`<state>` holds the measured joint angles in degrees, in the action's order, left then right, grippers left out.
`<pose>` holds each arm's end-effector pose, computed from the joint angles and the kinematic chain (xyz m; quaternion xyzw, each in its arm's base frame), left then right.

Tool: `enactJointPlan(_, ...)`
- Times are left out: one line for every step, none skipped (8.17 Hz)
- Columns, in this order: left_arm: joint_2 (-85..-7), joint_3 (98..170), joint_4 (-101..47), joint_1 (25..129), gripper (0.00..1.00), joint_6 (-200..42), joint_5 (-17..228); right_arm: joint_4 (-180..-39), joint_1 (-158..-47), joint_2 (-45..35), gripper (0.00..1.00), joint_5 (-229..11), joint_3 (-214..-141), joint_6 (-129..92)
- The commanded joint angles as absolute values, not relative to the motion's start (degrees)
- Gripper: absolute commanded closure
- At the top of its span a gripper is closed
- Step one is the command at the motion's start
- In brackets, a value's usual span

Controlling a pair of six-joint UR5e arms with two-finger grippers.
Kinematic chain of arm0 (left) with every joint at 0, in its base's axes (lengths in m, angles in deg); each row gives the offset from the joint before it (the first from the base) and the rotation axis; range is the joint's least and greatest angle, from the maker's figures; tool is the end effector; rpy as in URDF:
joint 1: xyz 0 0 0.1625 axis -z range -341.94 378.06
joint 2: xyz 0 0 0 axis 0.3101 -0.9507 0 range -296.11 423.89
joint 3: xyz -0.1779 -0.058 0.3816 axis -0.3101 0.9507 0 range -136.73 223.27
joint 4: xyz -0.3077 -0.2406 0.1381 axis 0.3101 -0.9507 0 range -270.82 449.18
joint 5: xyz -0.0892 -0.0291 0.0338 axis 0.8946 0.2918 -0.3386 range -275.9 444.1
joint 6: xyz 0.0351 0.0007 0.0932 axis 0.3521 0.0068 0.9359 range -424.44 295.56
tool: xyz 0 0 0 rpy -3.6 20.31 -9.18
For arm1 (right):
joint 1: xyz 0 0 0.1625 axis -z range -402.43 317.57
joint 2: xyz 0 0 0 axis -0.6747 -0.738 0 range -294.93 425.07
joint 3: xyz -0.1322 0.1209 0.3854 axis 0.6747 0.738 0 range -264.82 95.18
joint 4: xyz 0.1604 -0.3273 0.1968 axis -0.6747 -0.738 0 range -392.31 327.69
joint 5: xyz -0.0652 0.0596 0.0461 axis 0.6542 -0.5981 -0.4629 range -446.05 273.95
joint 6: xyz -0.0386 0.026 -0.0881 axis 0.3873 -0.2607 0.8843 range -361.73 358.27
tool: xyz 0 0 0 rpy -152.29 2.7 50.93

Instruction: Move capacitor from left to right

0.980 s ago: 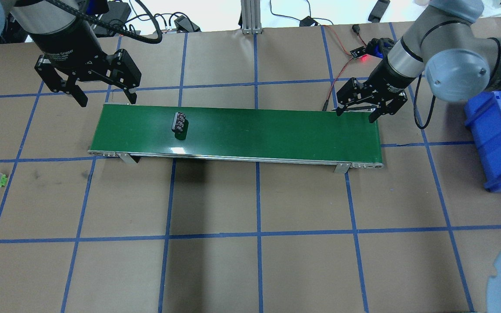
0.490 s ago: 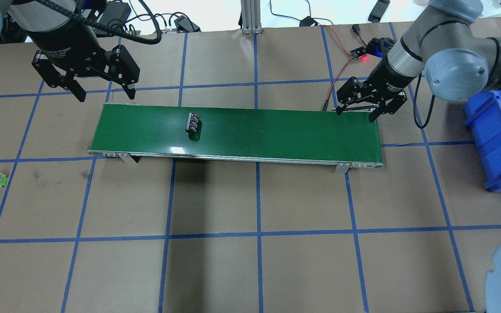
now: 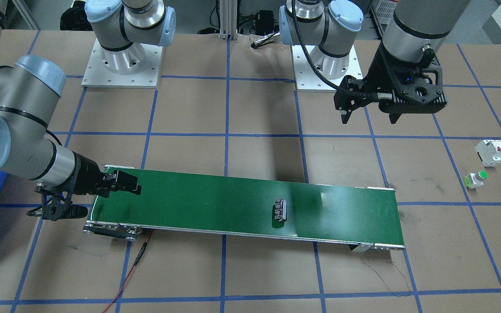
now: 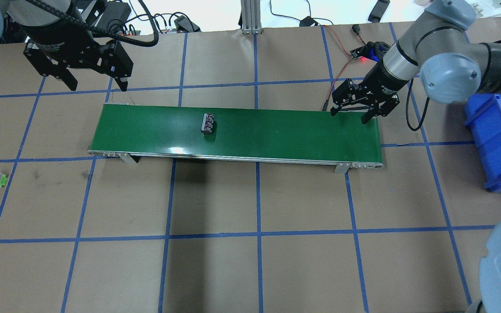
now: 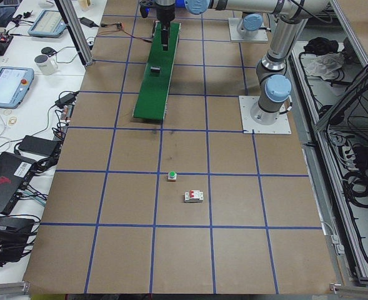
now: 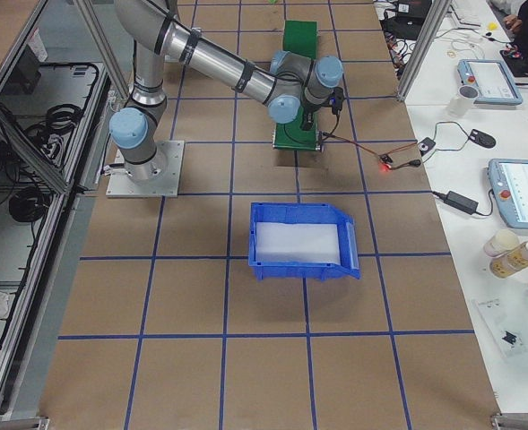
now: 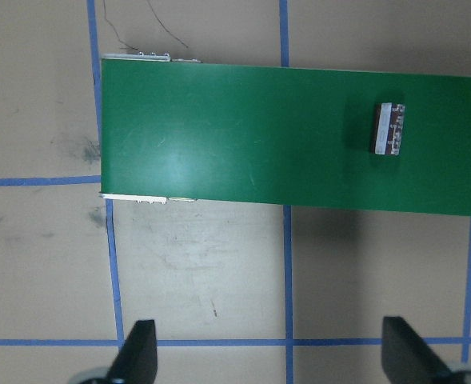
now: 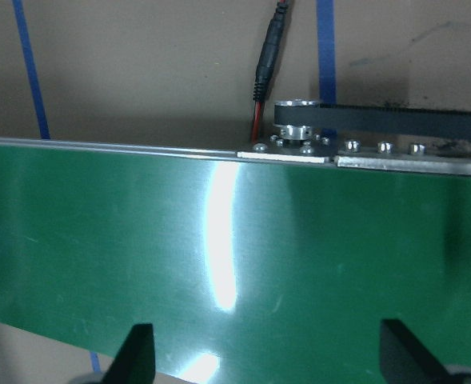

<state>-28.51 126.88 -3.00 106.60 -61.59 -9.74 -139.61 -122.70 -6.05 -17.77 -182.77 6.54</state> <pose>-0.1135 -0.5149 0.5183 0.0115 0.9992 -0.0146 0.0342 0.0713 -0.5910 0.2797 0.0282 0.9784 0.0513 0.1982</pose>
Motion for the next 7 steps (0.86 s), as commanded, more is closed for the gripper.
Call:
enactJointPlan(-27.9, 126.9, -2.1, 106.9, 0.00, -61.6, -9.5, -141.6, -122.7, -5.7, 0.00, -17.7, -182.9, 6.5)
enactJointPlan(-27.4, 126.6, -1.4, 107.1, 0.00, -60.8, -9.8, -141.6, -122.7, -5.2, 0.00, -17.5, -182.9, 6.6)
enactJointPlan(-27.3, 126.4, -1.2, 107.1, 0.00, -59.0, -9.8, -141.5, -122.7, -5.2, 0.00, -16.4, -182.9, 7.0)
enactJointPlan(-27.4, 126.9, 2.0, 107.1, 0.00, -59.0, -9.9, -141.5, -122.7, -5.2, 0.00, -15.2, -182.9, 7.1)
enactJointPlan(-27.4, 126.8, 5.7, 107.2, 0.00, -59.2, -9.7, -141.3, -122.7, -5.2, 0.00, -15.0, -183.1, 7.0)
enactJointPlan(-26.0, 126.4, 5.4, 107.3, 0.00, -59.2, -9.7, -141.2, -122.7, -5.2, 0.00, -15.0, -183.6, 6.9)
enactJointPlan(-25.2, 126.4, 2.6, 107.3, 0.00, -59.6, -9.8, -141.2, -122.7, -5.2, 0.00, -15.0, -184.1, 6.7)
